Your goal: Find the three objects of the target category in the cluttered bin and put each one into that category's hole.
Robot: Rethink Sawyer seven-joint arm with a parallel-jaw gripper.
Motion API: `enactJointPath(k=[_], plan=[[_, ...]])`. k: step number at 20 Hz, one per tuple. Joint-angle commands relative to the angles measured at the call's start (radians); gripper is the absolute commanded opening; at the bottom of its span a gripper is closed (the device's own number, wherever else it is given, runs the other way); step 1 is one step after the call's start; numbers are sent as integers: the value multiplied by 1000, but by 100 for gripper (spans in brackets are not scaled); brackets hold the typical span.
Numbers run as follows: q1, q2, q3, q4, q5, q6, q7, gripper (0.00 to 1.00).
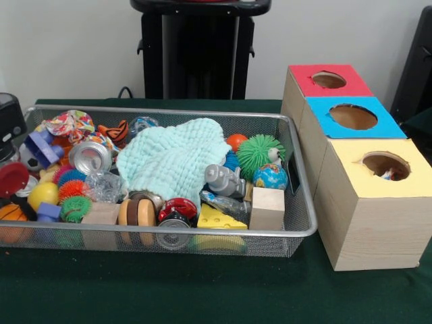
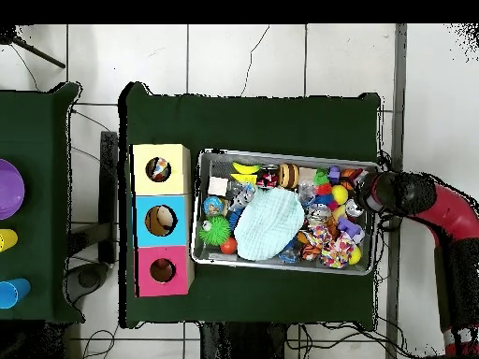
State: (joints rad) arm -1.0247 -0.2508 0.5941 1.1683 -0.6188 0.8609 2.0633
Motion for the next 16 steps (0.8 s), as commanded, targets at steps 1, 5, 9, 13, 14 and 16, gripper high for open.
enactJointPath(k=[1, 5, 9, 13, 14, 16], plan=[[59, 0, -102, 51, -97, -150, -31, 0], [71, -75, -126, 130, -74, -155, 1, 0], [107, -272, -176, 309, -25, -153, 86, 0], [128, -374, -200, 386, 29, -138, 108, 0], [133, -380, -205, 388, 35, -138, 108, 0], [142, -392, -215, 391, 47, -138, 108, 0]])
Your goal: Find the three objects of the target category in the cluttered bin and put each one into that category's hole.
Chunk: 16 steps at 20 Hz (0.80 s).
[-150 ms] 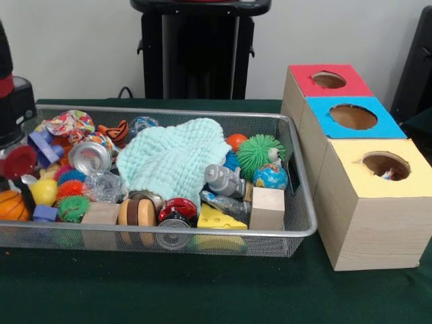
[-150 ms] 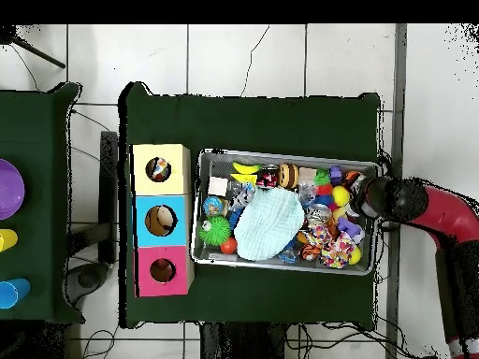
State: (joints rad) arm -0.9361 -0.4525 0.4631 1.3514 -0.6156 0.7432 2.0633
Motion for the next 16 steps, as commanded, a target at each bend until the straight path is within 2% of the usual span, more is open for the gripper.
enactJointPath(k=[1, 8, 11, 16], plan=[[57, -197, -89, 210, 50, -20, 108, 0], [87, -230, -121, 243, 93, -16, 118, 0], [118, -272, -143, 281, 121, -8, 144, 0], [175, -298, -188, 317, 162, -26, 199, 0]])
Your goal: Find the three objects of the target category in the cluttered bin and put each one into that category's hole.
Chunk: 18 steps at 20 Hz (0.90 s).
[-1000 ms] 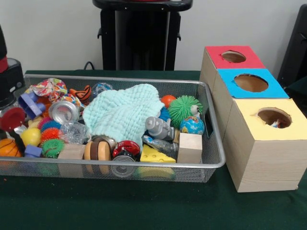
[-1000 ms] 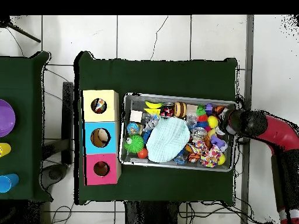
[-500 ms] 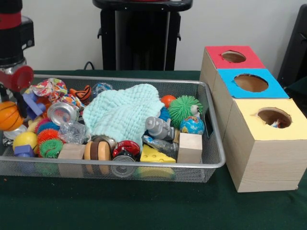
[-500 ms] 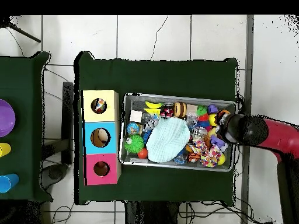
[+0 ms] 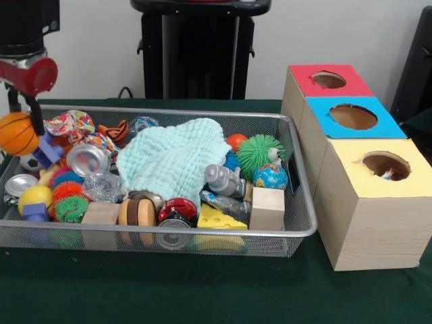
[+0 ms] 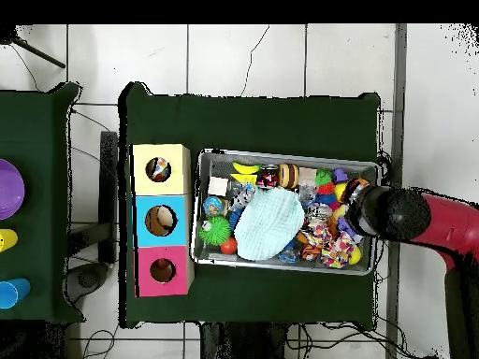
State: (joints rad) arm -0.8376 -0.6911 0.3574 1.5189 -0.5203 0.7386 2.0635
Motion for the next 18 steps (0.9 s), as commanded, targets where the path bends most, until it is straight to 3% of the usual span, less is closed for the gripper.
enactJointPath(k=[1, 5, 11, 18], plan=[[90, -61, -91, 160, 81, -19, 211, 0], [155, -79, -137, 203, 102, -92, 271, 0], [226, -80, -191, 236, 184, -68, 284, 0], [301, -71, -266, 248, 237, -111, 320, 0]])
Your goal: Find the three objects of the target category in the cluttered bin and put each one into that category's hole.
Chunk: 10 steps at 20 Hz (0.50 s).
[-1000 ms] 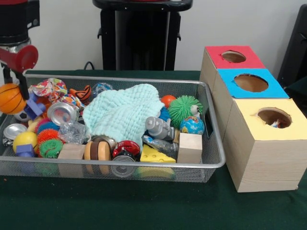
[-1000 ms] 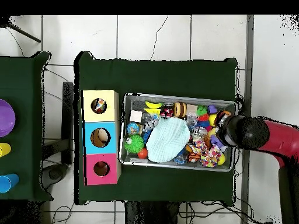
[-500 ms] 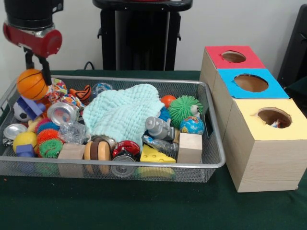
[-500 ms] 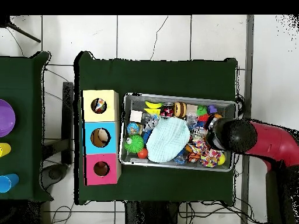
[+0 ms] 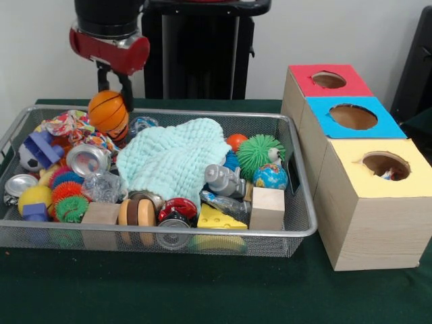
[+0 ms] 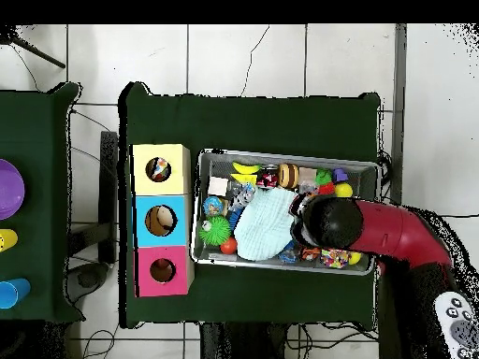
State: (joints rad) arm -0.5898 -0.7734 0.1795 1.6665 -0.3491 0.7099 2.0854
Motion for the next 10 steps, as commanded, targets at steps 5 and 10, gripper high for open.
enactJointPath(k=[5, 10], plan=[[117, 19, -148, 106, 111, -103, 335, 0], [189, 16, -206, 134, 172, -124, 372, 0]])
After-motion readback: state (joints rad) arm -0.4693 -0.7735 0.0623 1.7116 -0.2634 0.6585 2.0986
